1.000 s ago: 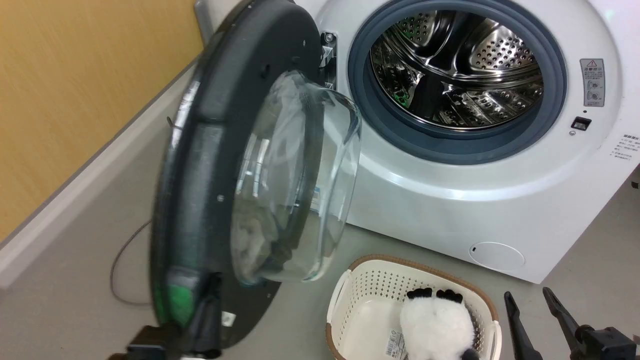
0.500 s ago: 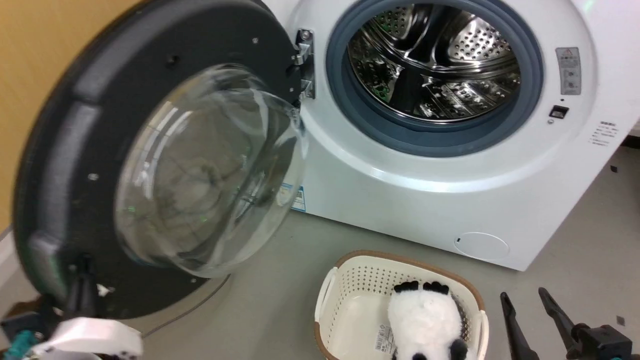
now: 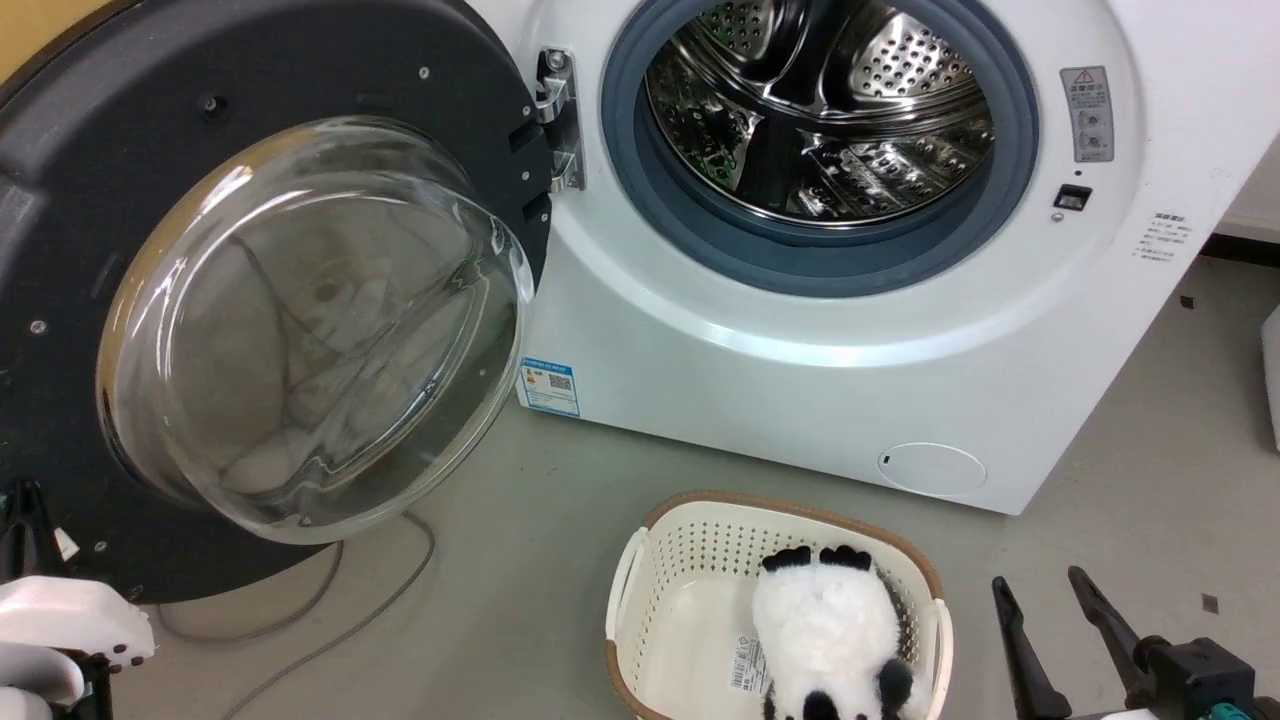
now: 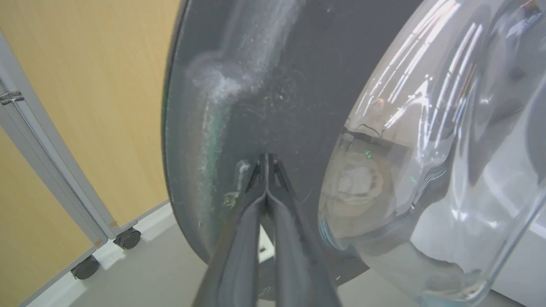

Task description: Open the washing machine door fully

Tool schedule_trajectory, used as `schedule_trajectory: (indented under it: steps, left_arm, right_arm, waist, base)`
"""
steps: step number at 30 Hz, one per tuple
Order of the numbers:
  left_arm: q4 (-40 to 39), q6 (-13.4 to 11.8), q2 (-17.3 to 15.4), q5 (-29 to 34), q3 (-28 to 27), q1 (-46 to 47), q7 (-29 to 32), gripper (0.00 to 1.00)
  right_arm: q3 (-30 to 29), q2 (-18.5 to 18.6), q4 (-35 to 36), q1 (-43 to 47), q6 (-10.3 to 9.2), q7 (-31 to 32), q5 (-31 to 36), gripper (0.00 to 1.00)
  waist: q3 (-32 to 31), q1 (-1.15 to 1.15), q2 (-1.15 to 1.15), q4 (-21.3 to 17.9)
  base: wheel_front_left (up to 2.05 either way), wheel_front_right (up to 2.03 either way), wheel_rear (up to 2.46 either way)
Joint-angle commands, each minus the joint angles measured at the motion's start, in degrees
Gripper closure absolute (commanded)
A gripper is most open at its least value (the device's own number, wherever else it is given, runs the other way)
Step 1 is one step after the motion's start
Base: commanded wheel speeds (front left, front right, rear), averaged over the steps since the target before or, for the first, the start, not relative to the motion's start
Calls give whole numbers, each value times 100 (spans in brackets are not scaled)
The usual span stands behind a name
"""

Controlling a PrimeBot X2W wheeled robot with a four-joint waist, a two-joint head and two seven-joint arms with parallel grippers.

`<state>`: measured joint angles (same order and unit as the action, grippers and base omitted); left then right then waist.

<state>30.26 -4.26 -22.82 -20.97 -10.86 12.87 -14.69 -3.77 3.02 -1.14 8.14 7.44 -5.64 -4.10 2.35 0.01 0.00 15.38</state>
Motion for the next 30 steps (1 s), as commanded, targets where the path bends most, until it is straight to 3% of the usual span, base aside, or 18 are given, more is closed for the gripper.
schedule_trajectory:
  steps: [1,9,17,19,20,25,30]
  left_arm:
    - [42,35,11,60,-97,45,-29,100]
    - [-376,171,428,282,-534,-415,-30,100]
    - [-1673,253,1487,572,-590,-1634,-30,100]
    - [-1967,318,1603,733,-457,-1882,-30,41]
    - [-2093,347,1660,799,-371,-1985,-30,0]
    - [-2530,418,1798,1320,304,-2348,-29,0]
    - [-2691,439,1867,1461,749,-2282,-4,0]
  right_arm:
    - [6,-14,24,-69,5,4,-13,0]
    - [50,-14,-54,17,5,-25,-73,0]
    - [114,-14,-83,33,5,-110,-101,0]
    - [108,-14,-81,31,5,-130,-89,0]
    - [95,-14,-77,32,5,-137,-81,0]
    - [92,-14,-8,-2,5,-262,-80,0]
    - [117,-14,121,-35,5,-239,-14,0]
  waist:
    - [-18,-1,0,-16]
    - [-137,-1,0,-111]
    - [-261,-1,0,-203]
    - [-285,-1,0,-222]
    - [-294,-1,0,-223]
    - [-348,-1,0,-343]
    - [-359,-1,0,-569]
  base:
    - [0,0,0]
    - [0,0,0]
    - [0,0,0]
    - [0,0,0]
    - [0,0,0]
    - [0,0,0]
    - [0,0,0]
